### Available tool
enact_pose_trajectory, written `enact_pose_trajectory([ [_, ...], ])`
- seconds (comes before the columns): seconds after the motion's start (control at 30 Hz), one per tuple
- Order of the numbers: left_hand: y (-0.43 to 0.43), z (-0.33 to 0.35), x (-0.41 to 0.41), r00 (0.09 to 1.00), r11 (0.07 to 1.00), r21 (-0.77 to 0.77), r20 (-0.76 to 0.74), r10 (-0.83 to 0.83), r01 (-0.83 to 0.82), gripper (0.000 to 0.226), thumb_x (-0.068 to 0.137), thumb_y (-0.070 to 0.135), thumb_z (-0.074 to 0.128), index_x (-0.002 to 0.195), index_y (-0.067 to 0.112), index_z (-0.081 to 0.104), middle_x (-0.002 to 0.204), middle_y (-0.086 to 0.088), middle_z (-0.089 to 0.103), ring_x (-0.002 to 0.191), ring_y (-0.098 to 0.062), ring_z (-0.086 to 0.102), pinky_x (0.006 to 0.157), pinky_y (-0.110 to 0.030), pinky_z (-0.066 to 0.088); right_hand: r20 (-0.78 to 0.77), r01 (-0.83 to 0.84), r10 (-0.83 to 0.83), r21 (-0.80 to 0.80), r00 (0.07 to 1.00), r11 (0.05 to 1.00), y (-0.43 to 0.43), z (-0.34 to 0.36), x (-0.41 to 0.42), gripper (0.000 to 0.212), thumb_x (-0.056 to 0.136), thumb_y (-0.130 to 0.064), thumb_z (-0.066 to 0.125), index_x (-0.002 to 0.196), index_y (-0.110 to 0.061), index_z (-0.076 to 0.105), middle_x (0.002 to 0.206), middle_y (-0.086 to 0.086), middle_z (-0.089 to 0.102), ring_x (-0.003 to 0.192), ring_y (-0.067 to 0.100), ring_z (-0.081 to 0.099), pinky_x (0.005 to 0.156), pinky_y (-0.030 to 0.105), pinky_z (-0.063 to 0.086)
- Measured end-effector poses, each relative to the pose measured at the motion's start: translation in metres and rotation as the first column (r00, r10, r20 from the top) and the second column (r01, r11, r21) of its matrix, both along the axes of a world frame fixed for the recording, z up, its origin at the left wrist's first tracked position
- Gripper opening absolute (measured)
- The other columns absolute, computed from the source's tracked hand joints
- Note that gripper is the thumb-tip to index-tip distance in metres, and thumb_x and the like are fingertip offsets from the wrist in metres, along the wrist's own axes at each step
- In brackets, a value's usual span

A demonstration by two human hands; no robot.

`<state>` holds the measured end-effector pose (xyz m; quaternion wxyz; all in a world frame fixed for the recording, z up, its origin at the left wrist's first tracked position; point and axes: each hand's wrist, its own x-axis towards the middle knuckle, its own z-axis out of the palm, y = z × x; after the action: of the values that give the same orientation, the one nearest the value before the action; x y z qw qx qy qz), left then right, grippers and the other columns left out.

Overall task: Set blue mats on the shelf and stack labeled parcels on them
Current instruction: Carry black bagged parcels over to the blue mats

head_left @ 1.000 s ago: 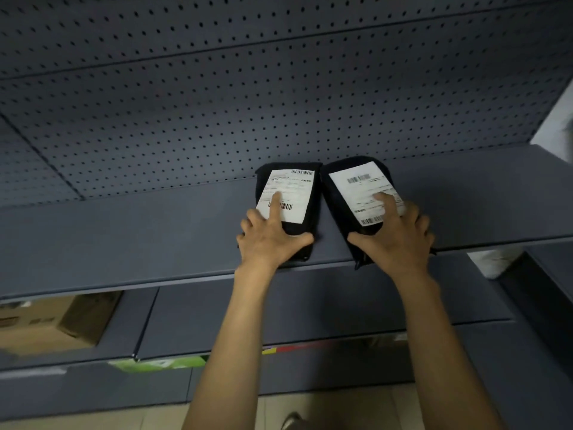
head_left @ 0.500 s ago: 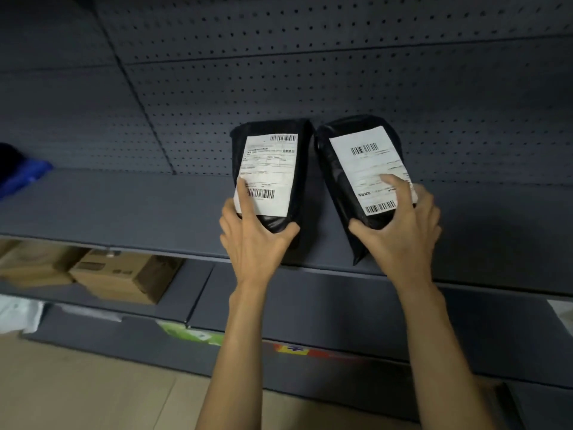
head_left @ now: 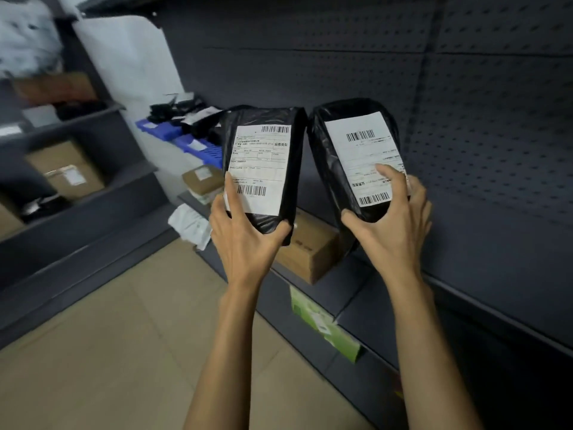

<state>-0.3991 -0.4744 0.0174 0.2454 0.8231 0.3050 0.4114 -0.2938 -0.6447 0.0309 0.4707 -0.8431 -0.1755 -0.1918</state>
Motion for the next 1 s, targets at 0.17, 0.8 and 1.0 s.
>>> enact_pose_trajectory([
  [0.17, 0.105, -0.004, -0.031, 0.991, 0.991, -0.032, -0.001, 0.131, -0.131, 0.115, 0.062, 0.059, 0.062, 0.157, 0.026, 0.009, 0.146, -0.01, 0.032, 0.135, -0.027, 0.031, 0.107, -0.037, 0.027, -0.018, -0.154, 0.154, 0.01, 0.988, 0.988, 0.113, -0.011, -0.012, 0.078, 0.059, -0.049, 0.07, 0.131, -0.048, 0.039, 0.147, 0.002, 0.034, 0.126, 0.029, 0.037, 0.097, 0.044, 0.034],
  [0.8, 0.392, 0.005, 0.096, 0.973, 0.969, -0.082, -0.028, 0.231, -0.232, 0.112, 0.057, 0.065, 0.053, 0.156, 0.037, 0.008, 0.145, -0.007, 0.033, 0.131, -0.025, 0.033, 0.105, -0.044, 0.032, -0.019, -0.283, 0.283, 0.006, 0.959, 0.959, 0.434, -0.006, 0.153, 0.077, 0.063, -0.044, 0.075, 0.133, -0.045, 0.04, 0.151, 0.001, 0.031, 0.133, 0.029, 0.033, 0.101, 0.046, 0.033],
  [1.0, 0.466, 0.018, 0.159, 0.977, 0.972, -0.1, -0.047, 0.209, -0.212, 0.108, 0.059, 0.063, 0.056, 0.155, 0.038, 0.013, 0.142, -0.008, 0.035, 0.129, -0.027, 0.035, 0.106, -0.045, 0.033, -0.033, -0.241, 0.24, -0.042, 0.97, 0.97, 0.507, -0.003, 0.205, 0.078, 0.063, -0.045, 0.075, 0.133, -0.047, 0.04, 0.151, 0.002, 0.03, 0.135, 0.03, 0.032, 0.102, 0.048, 0.033],
])
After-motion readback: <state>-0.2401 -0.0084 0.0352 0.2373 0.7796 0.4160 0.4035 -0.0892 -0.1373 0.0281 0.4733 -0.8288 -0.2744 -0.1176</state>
